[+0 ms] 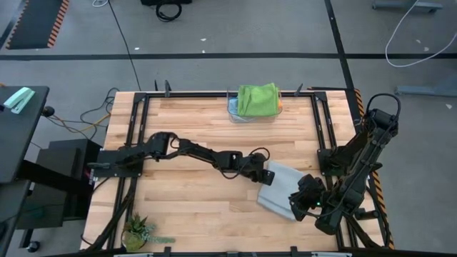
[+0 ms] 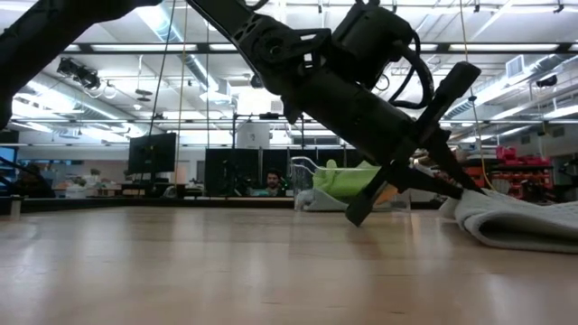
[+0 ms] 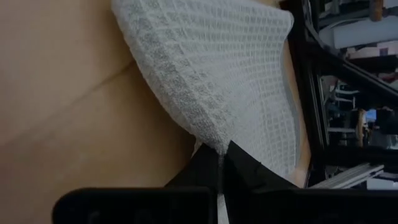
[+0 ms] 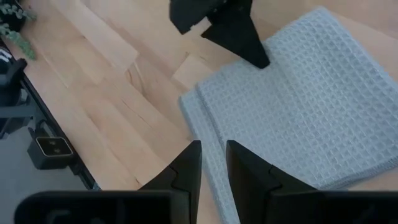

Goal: Fold microfiber towels
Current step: Stack the gray microfiber cloth on top of the green microfiber cloth in the transparent bin

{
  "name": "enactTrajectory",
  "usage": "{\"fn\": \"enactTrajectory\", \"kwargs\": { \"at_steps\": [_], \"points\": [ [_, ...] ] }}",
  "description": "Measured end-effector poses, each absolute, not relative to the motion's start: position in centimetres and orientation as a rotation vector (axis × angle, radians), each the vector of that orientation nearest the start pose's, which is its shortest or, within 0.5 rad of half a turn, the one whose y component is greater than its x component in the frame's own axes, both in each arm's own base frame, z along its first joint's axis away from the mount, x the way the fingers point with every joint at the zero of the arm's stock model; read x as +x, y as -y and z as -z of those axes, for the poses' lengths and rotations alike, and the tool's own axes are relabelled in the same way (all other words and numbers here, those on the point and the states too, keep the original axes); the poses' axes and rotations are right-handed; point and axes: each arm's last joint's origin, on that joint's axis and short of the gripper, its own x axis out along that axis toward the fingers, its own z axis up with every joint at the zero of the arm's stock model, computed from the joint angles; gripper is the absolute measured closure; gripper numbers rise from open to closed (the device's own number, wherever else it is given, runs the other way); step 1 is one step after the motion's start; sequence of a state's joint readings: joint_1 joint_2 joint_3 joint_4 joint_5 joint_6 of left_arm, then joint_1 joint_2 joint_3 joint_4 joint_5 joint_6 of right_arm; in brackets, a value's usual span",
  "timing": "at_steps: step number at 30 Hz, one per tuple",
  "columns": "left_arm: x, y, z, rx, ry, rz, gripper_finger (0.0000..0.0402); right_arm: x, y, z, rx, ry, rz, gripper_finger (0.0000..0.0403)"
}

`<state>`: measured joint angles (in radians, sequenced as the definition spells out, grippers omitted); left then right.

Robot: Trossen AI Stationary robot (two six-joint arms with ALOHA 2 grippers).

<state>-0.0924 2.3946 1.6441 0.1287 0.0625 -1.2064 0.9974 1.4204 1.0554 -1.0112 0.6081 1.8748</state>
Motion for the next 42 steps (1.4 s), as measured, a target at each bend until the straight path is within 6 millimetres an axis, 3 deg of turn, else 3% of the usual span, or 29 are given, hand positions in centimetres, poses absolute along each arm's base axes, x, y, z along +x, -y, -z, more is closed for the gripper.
{"fn": "enactTrajectory", "kwargs": {
  "at_steps": [8, 23, 34, 42],
  "points": [
    [52.1, 1.7, -12.3, -1.111, -0.596, -0.248, 0.0391, 15.3, -19.6, -24.6, 0.757, -0.662, 0.61, 0.0323],
    [53.3, -7.1, -19.1, -0.987, -0.624, -0.266, 0.0391, 16.3, -18.0, -24.8, 0.685, -0.58, 0.678, 0.0341],
    [52.8, -12.4, -24.5, -0.934, -0.543, -0.266, 0.0391, 15.7, -15.3, -27.6, 0.629, -0.39, 0.669, 0.0344],
    [52.1, -15.5, -28.5, -0.906, -0.442, -0.258, 0.0391, 14.8, -14.0, -29.3, 0.603, -0.354, 0.624, 0.0344]
  ]
}}
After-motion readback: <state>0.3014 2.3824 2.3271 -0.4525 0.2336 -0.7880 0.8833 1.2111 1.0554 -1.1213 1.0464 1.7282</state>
